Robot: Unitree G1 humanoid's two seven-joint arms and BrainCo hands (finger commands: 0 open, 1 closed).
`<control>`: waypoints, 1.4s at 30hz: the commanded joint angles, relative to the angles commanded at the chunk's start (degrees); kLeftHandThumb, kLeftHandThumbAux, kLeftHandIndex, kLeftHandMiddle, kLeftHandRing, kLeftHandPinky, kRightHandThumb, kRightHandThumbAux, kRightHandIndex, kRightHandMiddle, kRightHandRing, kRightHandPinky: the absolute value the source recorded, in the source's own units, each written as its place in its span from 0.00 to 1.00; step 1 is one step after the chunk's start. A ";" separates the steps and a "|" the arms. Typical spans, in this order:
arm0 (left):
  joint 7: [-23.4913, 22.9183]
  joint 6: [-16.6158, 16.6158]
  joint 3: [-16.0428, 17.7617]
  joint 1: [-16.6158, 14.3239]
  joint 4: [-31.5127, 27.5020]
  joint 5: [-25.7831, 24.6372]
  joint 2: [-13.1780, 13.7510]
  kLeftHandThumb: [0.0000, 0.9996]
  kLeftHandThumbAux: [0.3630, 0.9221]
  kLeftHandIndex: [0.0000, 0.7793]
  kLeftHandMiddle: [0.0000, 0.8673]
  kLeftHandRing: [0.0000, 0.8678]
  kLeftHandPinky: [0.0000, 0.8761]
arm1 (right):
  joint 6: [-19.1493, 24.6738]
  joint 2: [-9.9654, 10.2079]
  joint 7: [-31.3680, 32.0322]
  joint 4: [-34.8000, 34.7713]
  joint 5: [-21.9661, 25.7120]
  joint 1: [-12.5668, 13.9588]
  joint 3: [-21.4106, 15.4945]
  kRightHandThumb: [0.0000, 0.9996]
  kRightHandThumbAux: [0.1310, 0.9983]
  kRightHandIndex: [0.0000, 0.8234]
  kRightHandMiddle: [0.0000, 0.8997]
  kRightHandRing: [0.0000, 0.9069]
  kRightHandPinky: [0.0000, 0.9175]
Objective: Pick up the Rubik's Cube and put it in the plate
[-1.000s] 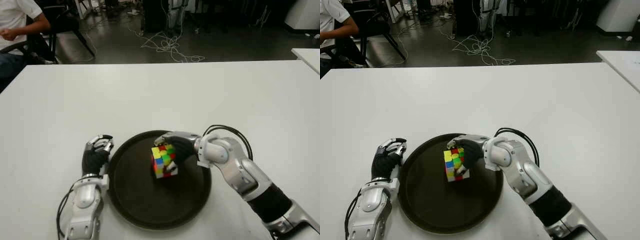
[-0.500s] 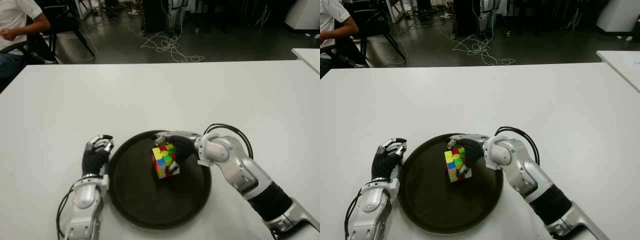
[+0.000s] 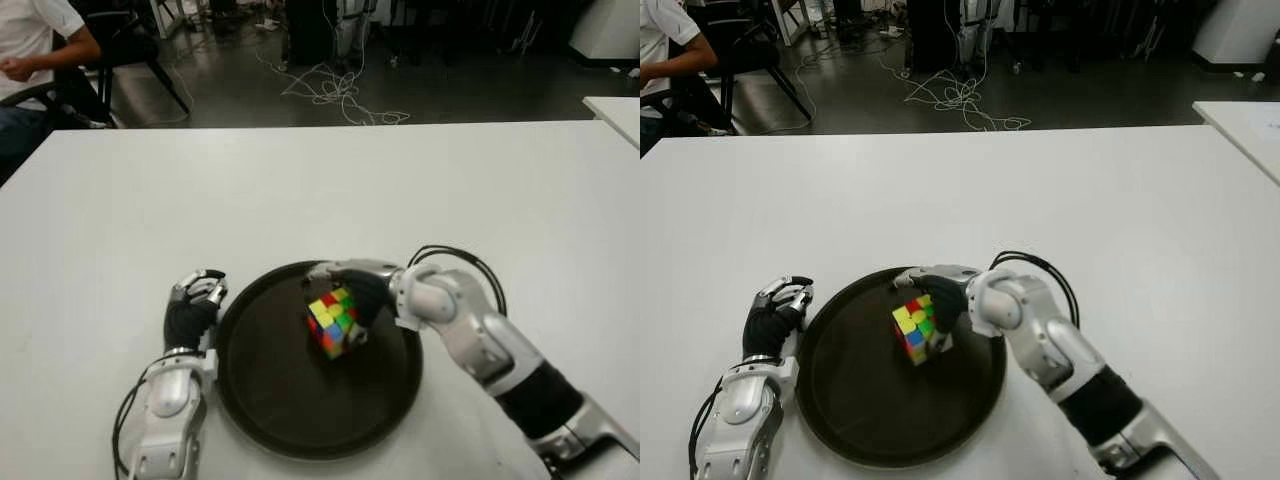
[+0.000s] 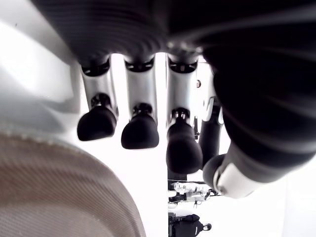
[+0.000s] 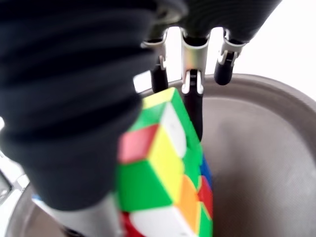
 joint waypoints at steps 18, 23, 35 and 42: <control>-0.58 -0.08 0.18 0.08 -0.19 -0.51 -0.12 0.71 0.61 0.57 0.92 0.94 0.91 | -1.52 -1.12 3.08 1.43 2.93 -2.11 -0.41 0.00 0.92 0.14 0.15 0.14 0.10; -0.51 -0.34 0.15 0.09 -0.08 -0.30 -0.01 0.71 0.61 0.57 0.92 0.94 0.91 | -1.12 -1.23 2.07 0.63 1.81 -1.70 -0.37 0.00 0.92 0.14 0.15 0.14 0.10; -0.41 -0.93 0.09 0.01 0.36 0.10 0.14 0.71 0.61 0.57 0.92 0.93 0.91 | -2.85 -1.63 0.47 0.71 1.00 -1.48 -0.21 0.00 0.92 0.14 0.16 0.14 0.11; -0.43 -0.38 0.16 -0.13 0.38 0.10 0.34 0.71 0.61 0.57 0.92 0.93 0.90 | -0.59 -1.43 1.39 -0.38 0.35 -1.63 -0.12 0.00 0.91 0.18 0.20 0.17 0.13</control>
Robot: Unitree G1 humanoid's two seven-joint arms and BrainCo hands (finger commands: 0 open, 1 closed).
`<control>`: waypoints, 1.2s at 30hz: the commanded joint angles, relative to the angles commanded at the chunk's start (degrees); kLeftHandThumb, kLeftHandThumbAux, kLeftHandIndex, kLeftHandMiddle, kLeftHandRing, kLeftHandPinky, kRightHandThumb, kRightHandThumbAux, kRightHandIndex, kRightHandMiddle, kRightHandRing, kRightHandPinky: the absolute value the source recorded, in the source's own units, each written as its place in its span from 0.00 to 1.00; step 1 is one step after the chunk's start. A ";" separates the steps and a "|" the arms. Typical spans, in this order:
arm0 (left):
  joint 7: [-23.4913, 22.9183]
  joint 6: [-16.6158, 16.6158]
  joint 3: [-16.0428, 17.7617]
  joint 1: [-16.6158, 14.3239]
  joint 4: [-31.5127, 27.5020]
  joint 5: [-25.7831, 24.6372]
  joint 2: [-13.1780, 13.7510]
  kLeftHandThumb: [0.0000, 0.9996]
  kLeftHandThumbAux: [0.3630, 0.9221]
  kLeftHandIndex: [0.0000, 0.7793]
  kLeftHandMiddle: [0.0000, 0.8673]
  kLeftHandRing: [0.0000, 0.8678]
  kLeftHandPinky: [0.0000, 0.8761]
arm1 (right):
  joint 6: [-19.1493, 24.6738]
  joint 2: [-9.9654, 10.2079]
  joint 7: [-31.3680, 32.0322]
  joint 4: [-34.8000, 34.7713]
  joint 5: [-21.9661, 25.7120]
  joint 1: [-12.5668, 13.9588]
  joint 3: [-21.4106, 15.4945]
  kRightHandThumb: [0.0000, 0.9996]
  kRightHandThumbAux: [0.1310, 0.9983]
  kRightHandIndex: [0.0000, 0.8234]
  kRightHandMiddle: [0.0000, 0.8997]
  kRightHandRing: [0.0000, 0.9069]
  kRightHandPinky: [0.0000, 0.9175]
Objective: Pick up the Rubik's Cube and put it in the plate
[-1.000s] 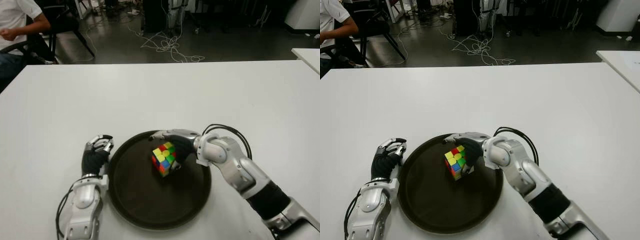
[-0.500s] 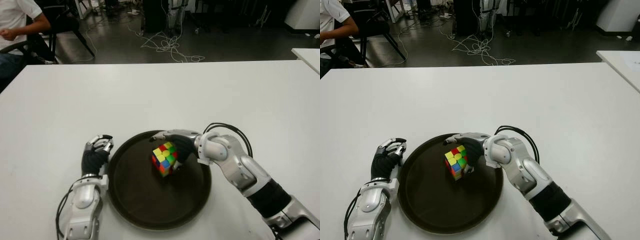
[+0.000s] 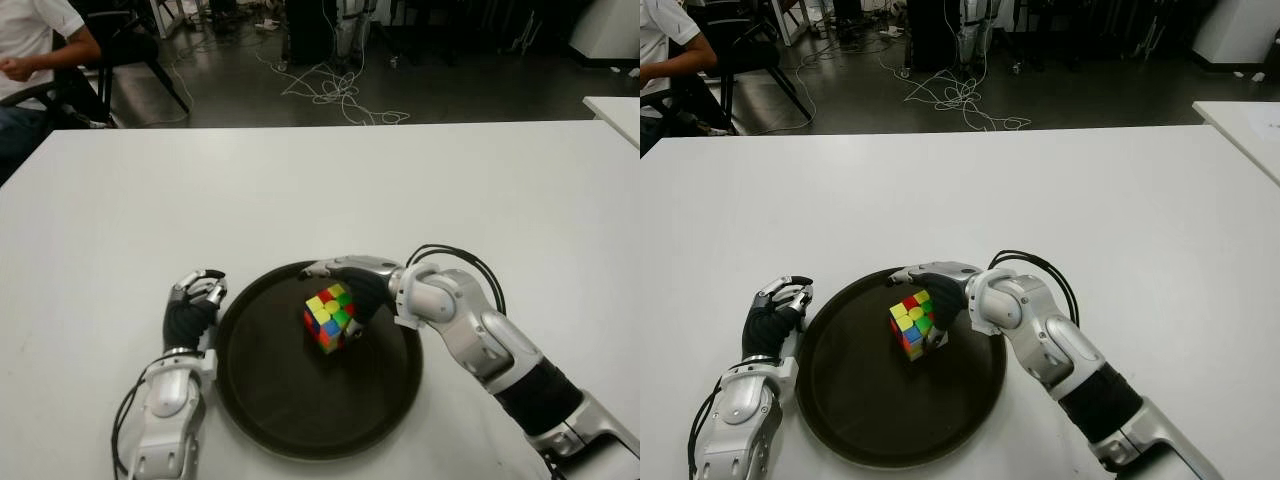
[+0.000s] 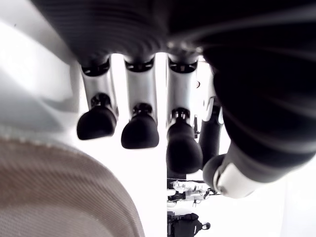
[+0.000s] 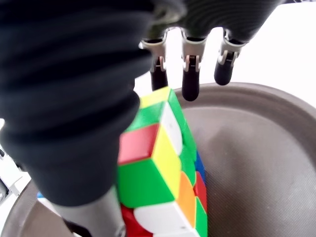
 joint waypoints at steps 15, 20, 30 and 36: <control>0.15 -0.05 0.13 -0.01 0.09 -0.38 -0.26 0.71 0.61 0.57 0.92 0.93 0.91 | 1.29 0.03 -0.30 -1.08 -1.67 0.35 0.22 0.00 0.93 0.18 0.21 0.18 0.14; 0.09 -0.34 0.04 0.10 -0.11 -0.30 -0.21 0.71 0.61 0.57 0.92 0.94 0.91 | 1.15 -0.22 0.94 -0.61 -1.17 -0.22 0.31 0.00 0.93 0.18 0.20 0.17 0.12; 0.55 0.05 -0.22 -0.02 -0.30 0.42 -0.17 0.71 0.61 0.57 0.92 0.93 0.90 | -1.65 -1.44 0.51 -1.38 1.59 0.15 -2.25 0.00 0.92 0.16 0.17 0.15 0.11; 0.58 -0.15 0.28 -0.25 0.03 -0.38 -0.55 0.71 0.61 0.57 0.92 0.94 0.92 | 0.70 -3.17 3.47 -6.09 3.98 -0.28 -5.31 0.00 0.90 0.15 0.17 0.15 0.12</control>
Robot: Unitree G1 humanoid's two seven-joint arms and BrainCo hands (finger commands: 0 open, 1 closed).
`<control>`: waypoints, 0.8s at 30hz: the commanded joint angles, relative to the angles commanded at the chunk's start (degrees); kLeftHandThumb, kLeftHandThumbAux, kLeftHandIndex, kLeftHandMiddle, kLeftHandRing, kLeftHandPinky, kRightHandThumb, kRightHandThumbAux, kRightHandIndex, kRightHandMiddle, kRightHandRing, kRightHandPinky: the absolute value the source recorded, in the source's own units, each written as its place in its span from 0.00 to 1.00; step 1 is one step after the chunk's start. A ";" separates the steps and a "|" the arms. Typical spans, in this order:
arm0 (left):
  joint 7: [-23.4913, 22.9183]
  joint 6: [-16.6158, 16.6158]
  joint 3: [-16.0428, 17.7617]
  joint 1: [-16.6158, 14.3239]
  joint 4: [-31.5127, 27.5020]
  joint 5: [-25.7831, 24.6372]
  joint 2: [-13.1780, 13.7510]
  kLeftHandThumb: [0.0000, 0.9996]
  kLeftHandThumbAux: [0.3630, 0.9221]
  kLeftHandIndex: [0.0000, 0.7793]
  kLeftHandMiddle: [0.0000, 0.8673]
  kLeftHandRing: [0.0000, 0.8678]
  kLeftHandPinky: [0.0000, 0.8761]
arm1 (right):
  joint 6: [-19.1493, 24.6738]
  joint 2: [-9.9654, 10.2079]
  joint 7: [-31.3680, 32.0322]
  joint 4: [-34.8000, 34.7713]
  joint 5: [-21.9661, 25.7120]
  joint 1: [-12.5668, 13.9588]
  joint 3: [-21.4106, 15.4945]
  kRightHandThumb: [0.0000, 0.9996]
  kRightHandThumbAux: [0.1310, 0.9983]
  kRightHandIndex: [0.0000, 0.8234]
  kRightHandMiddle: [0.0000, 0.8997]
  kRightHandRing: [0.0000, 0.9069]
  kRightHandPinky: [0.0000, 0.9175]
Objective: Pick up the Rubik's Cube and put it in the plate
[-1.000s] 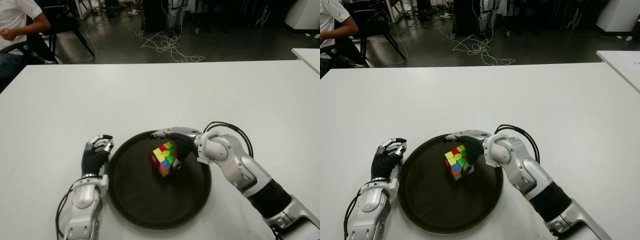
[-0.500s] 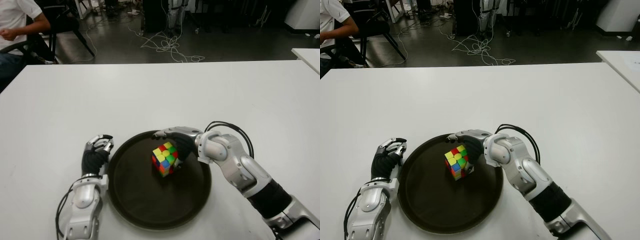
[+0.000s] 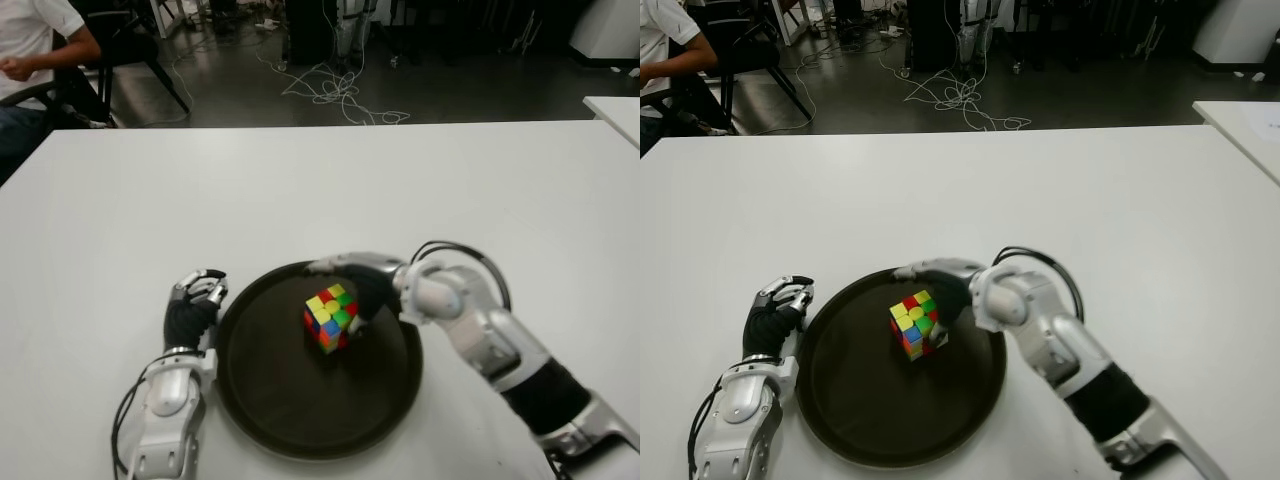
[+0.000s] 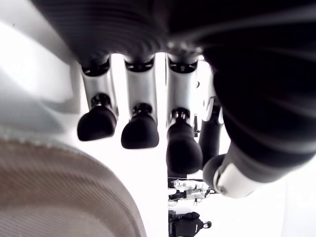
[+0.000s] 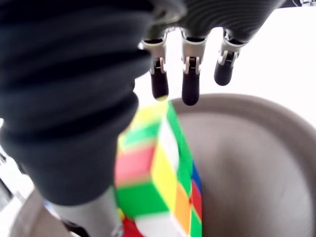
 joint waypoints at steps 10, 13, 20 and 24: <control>-0.69 -0.85 0.11 0.08 0.20 -0.48 0.00 0.71 0.61 0.57 0.92 0.94 0.92 | -0.67 -1.41 -0.26 -3.06 2.70 2.20 -1.69 0.00 0.92 0.16 0.17 0.16 0.14; -0.51 -0.79 0.11 0.06 0.13 -0.41 -0.09 0.71 0.61 0.57 0.92 0.94 0.92 | -0.47 -1.36 -1.10 -3.89 3.94 3.17 -2.79 0.00 0.93 0.17 0.17 0.16 0.15; -0.16 -0.52 0.07 -0.05 -0.01 -0.05 -0.03 0.71 0.61 0.57 0.92 0.94 0.92 | 0.03 -1.89 -1.27 -5.09 4.41 3.62 -3.97 0.00 0.93 0.16 0.16 0.14 0.13; 0.41 -0.04 -0.14 -0.08 -0.25 0.61 -0.04 0.71 0.61 0.57 0.92 0.94 0.91 | -1.05 -2.93 -2.11 -5.86 4.39 4.07 -4.94 0.00 0.91 0.17 0.17 0.15 0.14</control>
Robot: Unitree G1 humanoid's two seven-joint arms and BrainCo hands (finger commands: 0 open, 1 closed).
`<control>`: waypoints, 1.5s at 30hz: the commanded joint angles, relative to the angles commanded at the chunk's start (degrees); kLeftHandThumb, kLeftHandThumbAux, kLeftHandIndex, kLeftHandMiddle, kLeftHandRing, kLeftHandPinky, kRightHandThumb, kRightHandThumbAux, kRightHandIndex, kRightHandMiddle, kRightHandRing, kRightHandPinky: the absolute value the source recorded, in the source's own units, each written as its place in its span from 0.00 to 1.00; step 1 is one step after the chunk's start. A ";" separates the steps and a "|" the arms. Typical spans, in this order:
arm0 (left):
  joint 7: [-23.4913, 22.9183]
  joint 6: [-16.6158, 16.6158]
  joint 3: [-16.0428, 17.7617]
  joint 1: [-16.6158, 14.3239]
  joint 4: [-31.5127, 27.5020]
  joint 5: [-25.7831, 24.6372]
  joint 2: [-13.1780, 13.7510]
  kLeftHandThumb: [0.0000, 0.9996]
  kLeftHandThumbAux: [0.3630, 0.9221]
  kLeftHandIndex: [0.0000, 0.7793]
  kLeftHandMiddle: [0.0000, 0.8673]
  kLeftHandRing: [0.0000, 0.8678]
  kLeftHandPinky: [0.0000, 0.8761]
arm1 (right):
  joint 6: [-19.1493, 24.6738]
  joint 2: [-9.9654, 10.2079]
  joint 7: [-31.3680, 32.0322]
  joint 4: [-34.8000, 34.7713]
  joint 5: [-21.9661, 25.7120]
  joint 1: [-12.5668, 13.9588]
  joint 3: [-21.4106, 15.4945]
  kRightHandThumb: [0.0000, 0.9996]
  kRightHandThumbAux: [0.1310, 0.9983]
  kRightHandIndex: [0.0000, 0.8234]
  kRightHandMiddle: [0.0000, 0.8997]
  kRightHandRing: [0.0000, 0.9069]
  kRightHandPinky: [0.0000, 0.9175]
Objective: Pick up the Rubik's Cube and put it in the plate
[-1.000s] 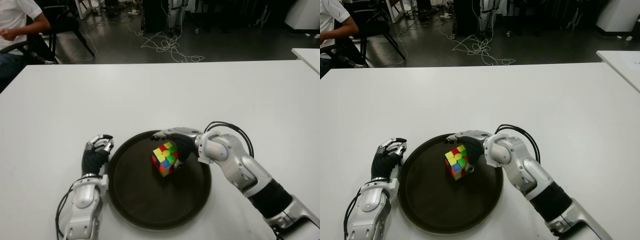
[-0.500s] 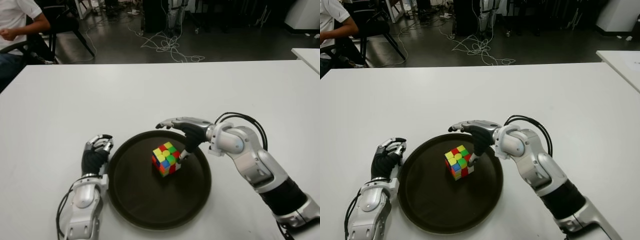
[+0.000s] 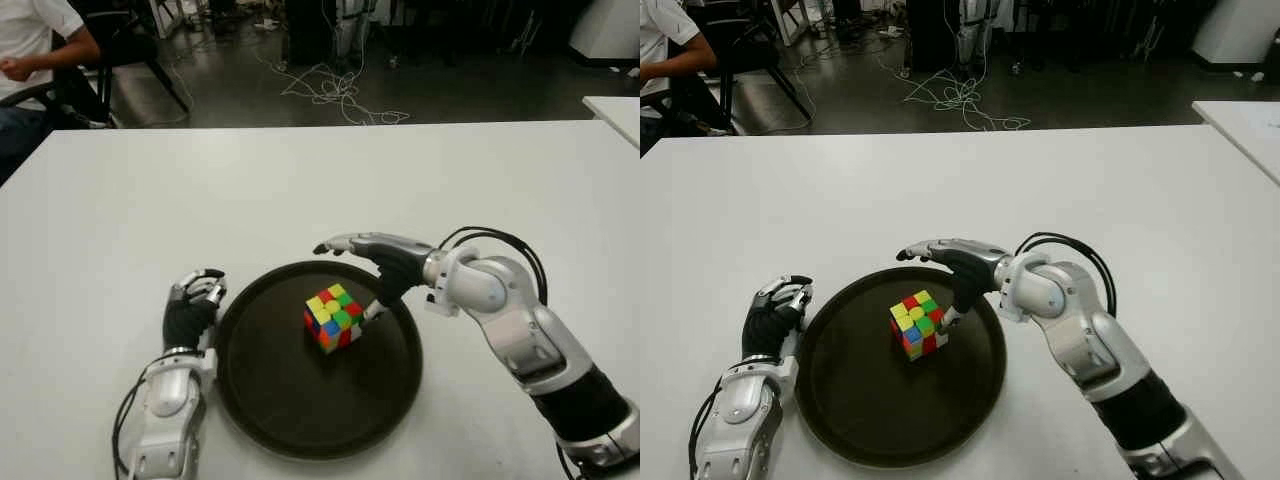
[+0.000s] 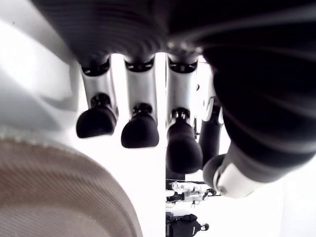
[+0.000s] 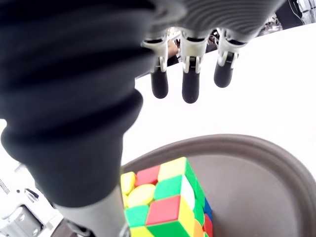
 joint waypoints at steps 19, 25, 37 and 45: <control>1.09 1.77 -0.39 -0.40 -0.37 0.38 -0.19 0.71 0.61 0.57 0.92 0.93 0.91 | -1.07 -2.80 -5.69 -7.62 1.86 6.21 -9.18 0.00 0.89 0.22 0.22 0.21 0.21; 1.43 2.02 -0.52 -0.59 -0.36 0.81 -0.14 0.71 0.61 0.57 0.92 0.93 0.91 | -7.11 -1.56 -16.89 -3.74 2.49 13.34 -15.80 0.00 0.83 0.22 0.20 0.20 0.20; 0.50 -0.11 -0.37 -0.79 0.80 0.51 0.28 0.71 0.61 0.57 0.93 0.94 0.92 | -13.75 5.52 -32.14 4.91 8.72 17.46 -22.99 0.00 0.88 0.20 0.20 0.19 0.20; 0.21 -0.40 -0.32 -0.79 0.96 0.67 0.59 0.71 0.61 0.57 0.93 0.94 0.92 | -12.49 10.82 -37.99 10.37 12.67 17.98 -25.55 0.04 0.91 0.16 0.16 0.15 0.16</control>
